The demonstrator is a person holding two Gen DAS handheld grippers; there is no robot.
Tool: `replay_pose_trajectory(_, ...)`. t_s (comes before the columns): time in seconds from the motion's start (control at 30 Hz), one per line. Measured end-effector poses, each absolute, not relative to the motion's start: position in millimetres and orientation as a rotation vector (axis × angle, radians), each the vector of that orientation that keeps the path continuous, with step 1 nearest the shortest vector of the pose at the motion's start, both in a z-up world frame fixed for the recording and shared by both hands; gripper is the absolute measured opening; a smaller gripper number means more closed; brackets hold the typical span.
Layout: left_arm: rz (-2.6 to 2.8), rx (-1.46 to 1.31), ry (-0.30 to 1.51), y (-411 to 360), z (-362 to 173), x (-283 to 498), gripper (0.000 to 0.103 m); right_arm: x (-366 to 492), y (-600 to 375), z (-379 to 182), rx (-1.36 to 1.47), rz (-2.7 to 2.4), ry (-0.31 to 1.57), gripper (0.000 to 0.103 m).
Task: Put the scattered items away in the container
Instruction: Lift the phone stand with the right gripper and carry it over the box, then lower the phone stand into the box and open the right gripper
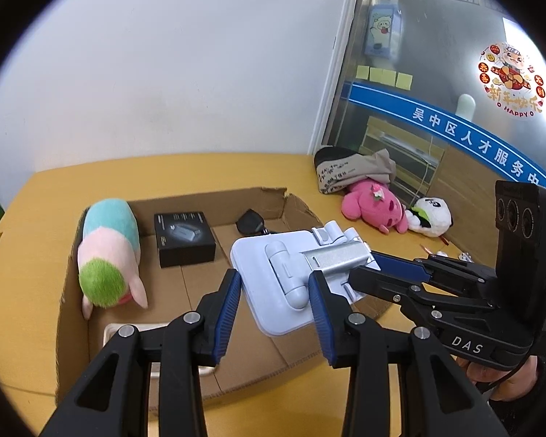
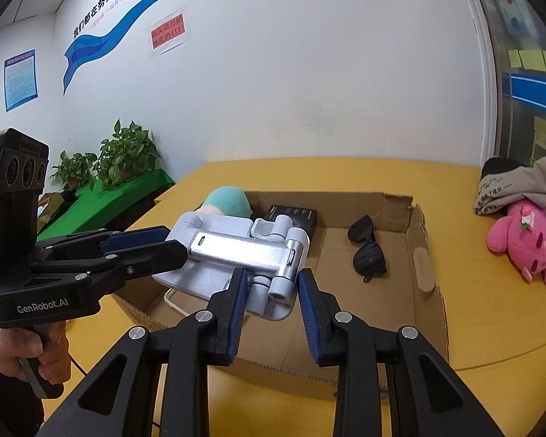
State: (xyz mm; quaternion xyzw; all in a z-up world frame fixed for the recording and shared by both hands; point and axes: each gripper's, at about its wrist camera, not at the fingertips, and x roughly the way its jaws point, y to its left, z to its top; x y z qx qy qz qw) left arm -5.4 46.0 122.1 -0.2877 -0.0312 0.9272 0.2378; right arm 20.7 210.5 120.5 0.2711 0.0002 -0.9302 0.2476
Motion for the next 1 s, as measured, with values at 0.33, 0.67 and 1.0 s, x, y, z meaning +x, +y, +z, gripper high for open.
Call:
replay_pose_trajectory(0.33,2.543,-0.724,-0.095,38.8,138.9,-58.2,0.038,-30.0,203.1,138.1,0.697,-2.559,-0.006,0.030)
replay_pose_trajectory(0.67,2.522,-0.832,-0.121,40.4,116.7,-133.6,0.038,-107.5,193.9,122.4,0.786,-2.551,-0.025,0.030)
replay_pose_trajectory(1.0,2.411,-1.187,-0.208,34.8,38.9,-191.5,0.038,-167.9,182.1,50.0,1.116,-2.457,-0.088,0.029)
